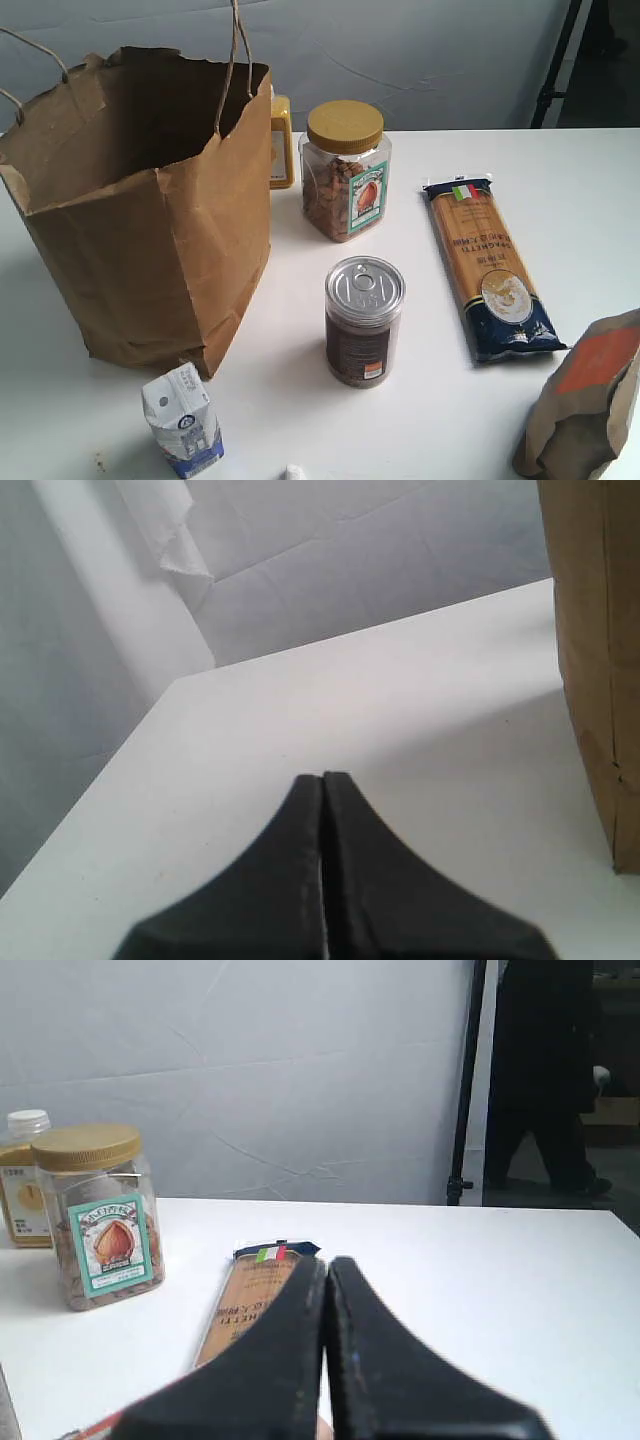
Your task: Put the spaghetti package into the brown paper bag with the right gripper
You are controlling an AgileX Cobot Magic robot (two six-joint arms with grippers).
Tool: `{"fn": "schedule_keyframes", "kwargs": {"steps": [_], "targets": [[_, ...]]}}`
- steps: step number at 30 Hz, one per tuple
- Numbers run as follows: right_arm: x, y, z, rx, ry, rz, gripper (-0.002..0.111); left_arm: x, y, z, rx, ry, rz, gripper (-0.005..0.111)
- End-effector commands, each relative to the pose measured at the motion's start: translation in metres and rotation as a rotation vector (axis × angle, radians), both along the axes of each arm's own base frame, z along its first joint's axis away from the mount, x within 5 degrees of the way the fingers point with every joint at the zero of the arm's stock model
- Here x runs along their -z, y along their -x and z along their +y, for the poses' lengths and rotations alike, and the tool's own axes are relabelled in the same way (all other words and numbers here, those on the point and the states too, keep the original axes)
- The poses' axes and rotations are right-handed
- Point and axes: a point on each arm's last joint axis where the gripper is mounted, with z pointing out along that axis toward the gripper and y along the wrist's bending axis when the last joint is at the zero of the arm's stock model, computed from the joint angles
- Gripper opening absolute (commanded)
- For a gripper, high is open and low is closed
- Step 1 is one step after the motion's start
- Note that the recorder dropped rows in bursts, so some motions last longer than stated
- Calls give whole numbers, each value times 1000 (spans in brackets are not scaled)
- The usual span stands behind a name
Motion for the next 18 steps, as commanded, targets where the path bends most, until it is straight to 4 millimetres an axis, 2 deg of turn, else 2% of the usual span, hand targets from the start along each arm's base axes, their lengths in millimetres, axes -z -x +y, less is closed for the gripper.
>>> {"fn": "schedule_keyframes", "kwargs": {"steps": [1,7,9,11,13,15,17,18], "targets": [[-2,0,0,7,-45,-23,0,1,0,0,4,8,-1,0],[-3,0,0,6,-79,-23,0,1,0,0,4,8,-1,0],[-4,0,0,5,-140,-14,0,1,0,0,4,8,-1,0],[-5,0,0,5,-319,39,0,1,0,0,4,8,-1,0],[-28,3,-1,-7,-422,23,0,1,0,0,4,8,-1,0],[-65,0,1,-12,-401,25,0,1,0,0,4,8,-1,0],[-100,-19,9,-9,-327,137,0,1,0,0,4,8,-1,0],[-119,-40,18,-14,-233,246,0,1,0,0,4,8,-1,0]]}}
